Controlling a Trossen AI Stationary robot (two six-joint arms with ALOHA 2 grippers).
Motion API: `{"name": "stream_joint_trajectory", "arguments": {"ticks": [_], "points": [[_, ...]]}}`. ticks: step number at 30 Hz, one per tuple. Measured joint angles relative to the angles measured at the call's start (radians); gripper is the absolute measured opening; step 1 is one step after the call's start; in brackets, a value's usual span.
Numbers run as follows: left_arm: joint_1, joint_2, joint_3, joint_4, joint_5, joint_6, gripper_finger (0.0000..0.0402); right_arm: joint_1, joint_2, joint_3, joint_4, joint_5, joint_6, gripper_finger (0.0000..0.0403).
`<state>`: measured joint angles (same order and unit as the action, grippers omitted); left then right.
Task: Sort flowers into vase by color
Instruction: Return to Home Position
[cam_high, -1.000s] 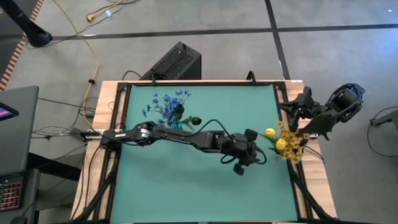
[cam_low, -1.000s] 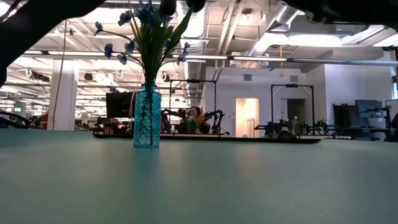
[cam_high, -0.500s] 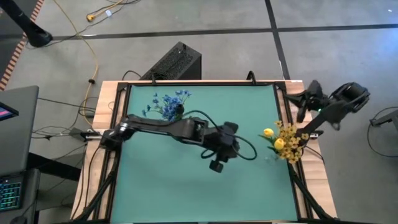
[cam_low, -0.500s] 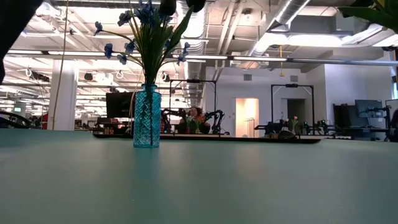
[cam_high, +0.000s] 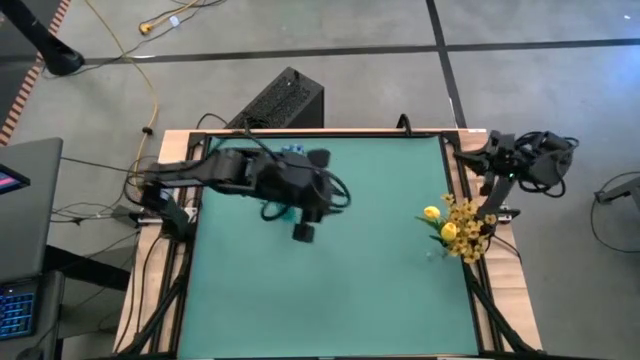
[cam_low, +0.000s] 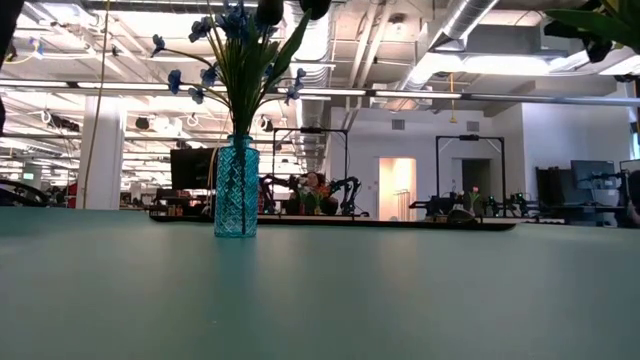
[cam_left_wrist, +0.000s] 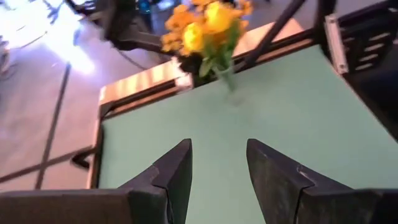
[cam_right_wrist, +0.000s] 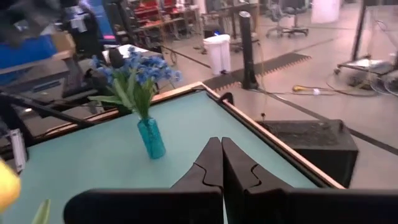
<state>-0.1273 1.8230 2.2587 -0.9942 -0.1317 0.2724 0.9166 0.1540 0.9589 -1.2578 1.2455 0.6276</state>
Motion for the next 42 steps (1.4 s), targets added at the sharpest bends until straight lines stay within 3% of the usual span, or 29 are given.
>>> {"name": "stream_joint_trajectory", "arguments": {"ticks": [6, 12, 16, 20, 22, 31, 37, 42], "points": [[0.035, -0.212, -0.235, 0.084, -0.091, -0.031, 0.0141, 0.13, -0.036, -0.076, 0.004, 0.082, 0.041, 0.0016], [0.09, -0.517, -0.638, 0.364, -0.071, -0.044, 0.0141, 0.204, -0.039, -0.1, -0.011, 0.161, 0.09, 0.0021], [0.122, -0.733, -0.91, 0.581, -0.046, -0.086, 0.0141, 0.232, -0.039, -0.109, -0.096, 0.205, 0.198, 0.0019], [0.13, -0.925, -1.092, 0.678, -0.022, -0.113, 0.0141, 0.251, -0.039, -0.109, -0.251, 0.247, 0.383, 0.0019], [0.13, -1.012, -1.154, 0.694, -0.029, -0.133, 0.0141, 0.259, -0.039, -0.11, -0.311, 0.252, 0.495, 0.0019], [0.13, -1.304, -1.411, 0.717, -0.034, -0.226, 0.0141, 0.313, -0.045, -0.127, -0.268, 0.256, 0.442, 0.0019], [0.13, -1.393, -1.481, 0.713, -0.019, -0.26, 0.0141, 0.396, -0.045, -0.129, -0.259, 0.256, 0.439, 0.0019], [0.13, -1.408, -1.485, 0.716, 0.06, -0.279, 0.0141, 0.517, -0.045, -0.216, -0.114, 0.317, 0.363, 0.0019]]}}
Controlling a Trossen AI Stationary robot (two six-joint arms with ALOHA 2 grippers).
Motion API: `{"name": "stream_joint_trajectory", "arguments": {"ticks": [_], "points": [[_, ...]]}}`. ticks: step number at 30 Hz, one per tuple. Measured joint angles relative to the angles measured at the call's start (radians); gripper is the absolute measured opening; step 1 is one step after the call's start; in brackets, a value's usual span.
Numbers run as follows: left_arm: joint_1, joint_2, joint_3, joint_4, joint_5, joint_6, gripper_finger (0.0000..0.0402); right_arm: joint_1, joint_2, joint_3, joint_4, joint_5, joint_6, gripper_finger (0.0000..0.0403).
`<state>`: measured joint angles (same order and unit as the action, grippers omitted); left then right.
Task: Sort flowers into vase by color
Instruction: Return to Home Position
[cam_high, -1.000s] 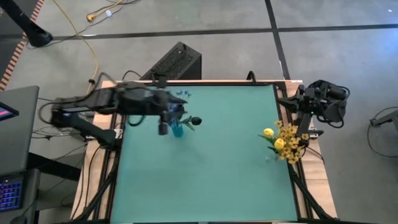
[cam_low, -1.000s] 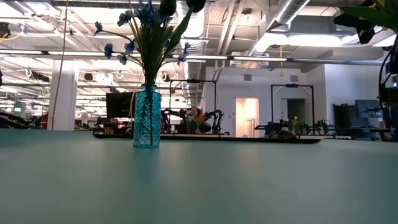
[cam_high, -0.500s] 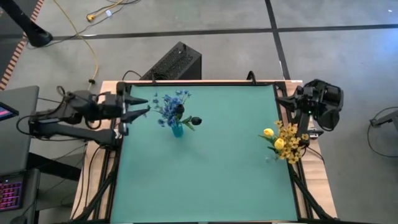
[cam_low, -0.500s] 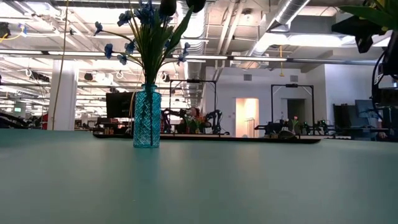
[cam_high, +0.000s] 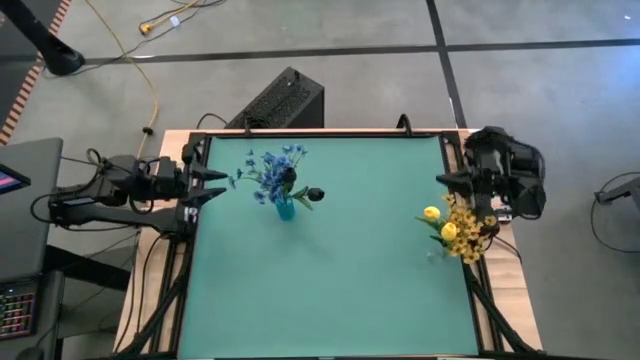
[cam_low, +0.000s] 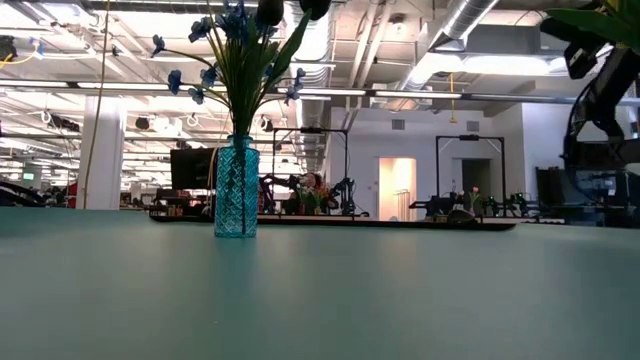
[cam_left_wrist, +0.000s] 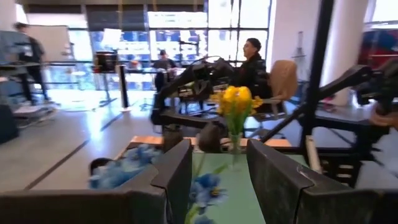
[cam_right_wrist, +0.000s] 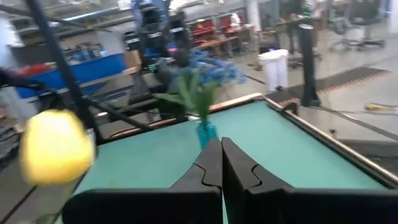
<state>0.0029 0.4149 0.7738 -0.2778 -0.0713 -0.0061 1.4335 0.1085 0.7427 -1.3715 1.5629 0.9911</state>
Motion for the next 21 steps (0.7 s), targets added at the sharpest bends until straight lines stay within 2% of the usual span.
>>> {"name": "stream_joint_trajectory", "arguments": {"ticks": [4, 12, 21], "points": [[0.0, 0.001, 0.0, 0.003, 0.032, -0.009, 0.0141, 0.016, 0.001, -0.071, 0.116, 0.006, -0.03, 0.0019], [0.0, 0.006, 0.0, 0.004, 0.035, 0.023, 0.0141, -0.074, 0.0, -0.072, 0.123, 0.007, 0.029, 0.0019], [0.0, 0.01, 0.0, 0.003, 0.058, 0.048, 0.0141, -0.074, 0.001, -0.174, 0.121, 0.007, 0.155, 0.0019]]}}
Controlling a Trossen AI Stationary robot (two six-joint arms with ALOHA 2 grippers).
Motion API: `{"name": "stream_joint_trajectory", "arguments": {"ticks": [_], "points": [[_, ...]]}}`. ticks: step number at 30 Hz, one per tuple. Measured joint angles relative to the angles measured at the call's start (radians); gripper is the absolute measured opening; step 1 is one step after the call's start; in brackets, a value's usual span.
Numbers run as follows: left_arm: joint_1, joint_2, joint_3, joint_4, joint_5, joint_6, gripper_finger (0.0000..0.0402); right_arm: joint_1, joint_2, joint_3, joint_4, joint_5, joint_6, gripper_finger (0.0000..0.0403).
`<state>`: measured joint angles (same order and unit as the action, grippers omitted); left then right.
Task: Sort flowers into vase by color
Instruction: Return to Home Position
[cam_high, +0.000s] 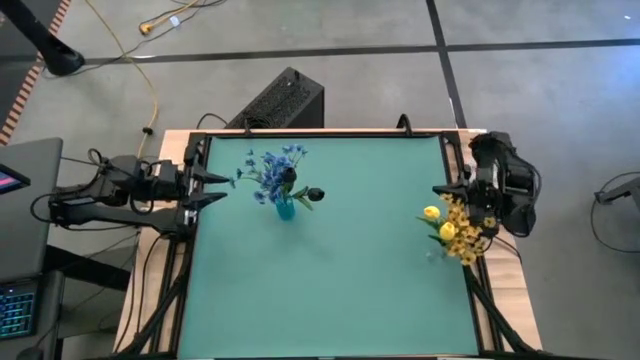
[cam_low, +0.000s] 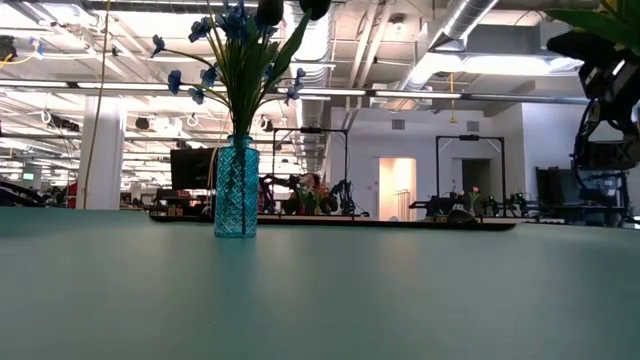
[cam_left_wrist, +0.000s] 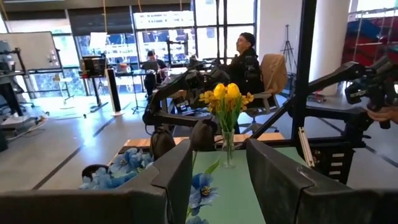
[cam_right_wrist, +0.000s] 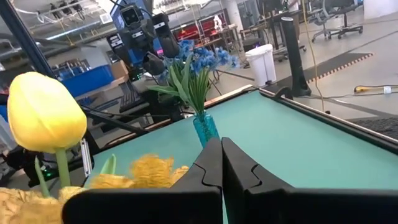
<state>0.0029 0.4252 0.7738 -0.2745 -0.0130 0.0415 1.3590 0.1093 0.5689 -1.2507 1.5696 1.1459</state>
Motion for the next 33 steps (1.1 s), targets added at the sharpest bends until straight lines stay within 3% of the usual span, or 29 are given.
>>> {"name": "stream_joint_trajectory", "arguments": {"ticks": [14, 22, 33], "points": [[0.0, 0.0, -0.011, 0.0, 0.003, 0.003, 0.0141, -0.095, 0.001, -0.088, 0.11, 0.001, 0.076, 0.002], [0.0, 0.0, -0.024, 0.004, 0.006, 0.007, 0.0141, -0.102, 0.027, -0.184, 0.303, 0.004, -0.063, 0.002], [0.0, 0.0, -0.024, 0.004, 0.01, 0.005, 0.0141, -0.116, 0.06, -0.187, 0.264, 0.003, -0.079, 0.002]]}}
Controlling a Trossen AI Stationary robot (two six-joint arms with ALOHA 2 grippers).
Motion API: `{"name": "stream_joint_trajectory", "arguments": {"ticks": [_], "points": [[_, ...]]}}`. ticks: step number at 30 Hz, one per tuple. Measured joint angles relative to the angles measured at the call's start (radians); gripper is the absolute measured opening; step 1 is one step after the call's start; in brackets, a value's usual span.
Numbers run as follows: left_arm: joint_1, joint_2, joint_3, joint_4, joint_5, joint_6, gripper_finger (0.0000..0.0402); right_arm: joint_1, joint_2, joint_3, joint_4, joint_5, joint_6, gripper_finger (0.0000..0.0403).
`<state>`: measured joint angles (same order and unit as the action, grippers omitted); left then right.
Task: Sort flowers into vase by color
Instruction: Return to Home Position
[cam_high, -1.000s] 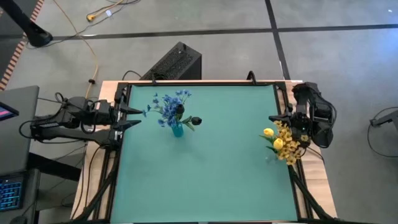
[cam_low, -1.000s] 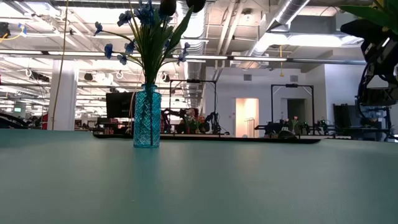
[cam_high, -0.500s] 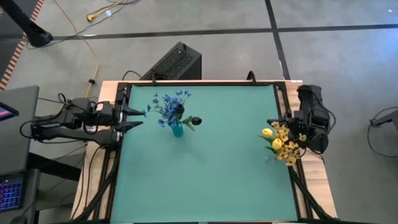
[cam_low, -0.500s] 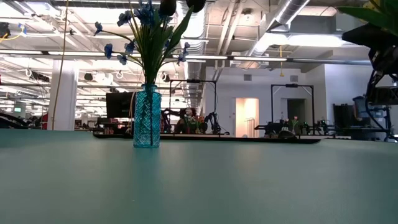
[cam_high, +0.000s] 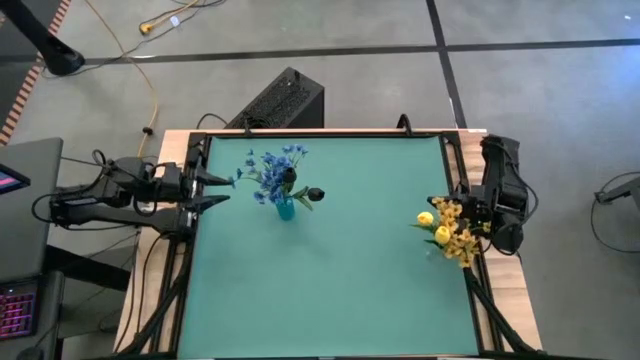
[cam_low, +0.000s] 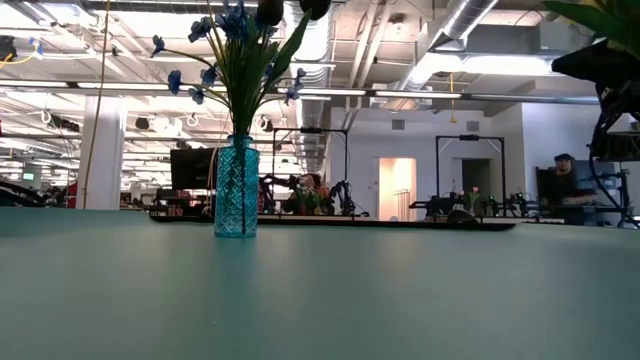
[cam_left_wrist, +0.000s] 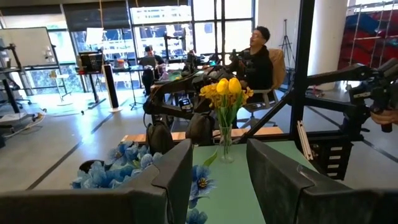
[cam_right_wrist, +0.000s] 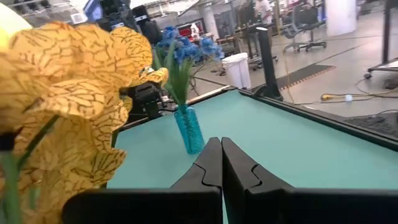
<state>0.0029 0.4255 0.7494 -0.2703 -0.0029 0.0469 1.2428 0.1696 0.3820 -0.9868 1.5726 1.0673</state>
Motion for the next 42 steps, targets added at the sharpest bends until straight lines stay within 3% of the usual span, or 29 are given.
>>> {"name": "stream_joint_trajectory", "arguments": {"ticks": [7, 20, 42], "points": [[0.0, 0.0, 0.0, 0.0, 0.0, -0.002, 0.0141, -0.036, 0.001, 0.0, 0.013, -0.001, 0.003, 0.002], [0.0, 0.0, 0.0, -0.002, 0.002, 0.003, 0.0141, 0.055, 0.109, -0.018, 0.052, -0.003, 0.035, 0.002], [0.0, 0.004, -0.011, -0.016, 0.051, 0.012, 0.0141, -0.006, 0.111, -0.027, 0.054, -0.022, 0.017, 0.0025]]}}
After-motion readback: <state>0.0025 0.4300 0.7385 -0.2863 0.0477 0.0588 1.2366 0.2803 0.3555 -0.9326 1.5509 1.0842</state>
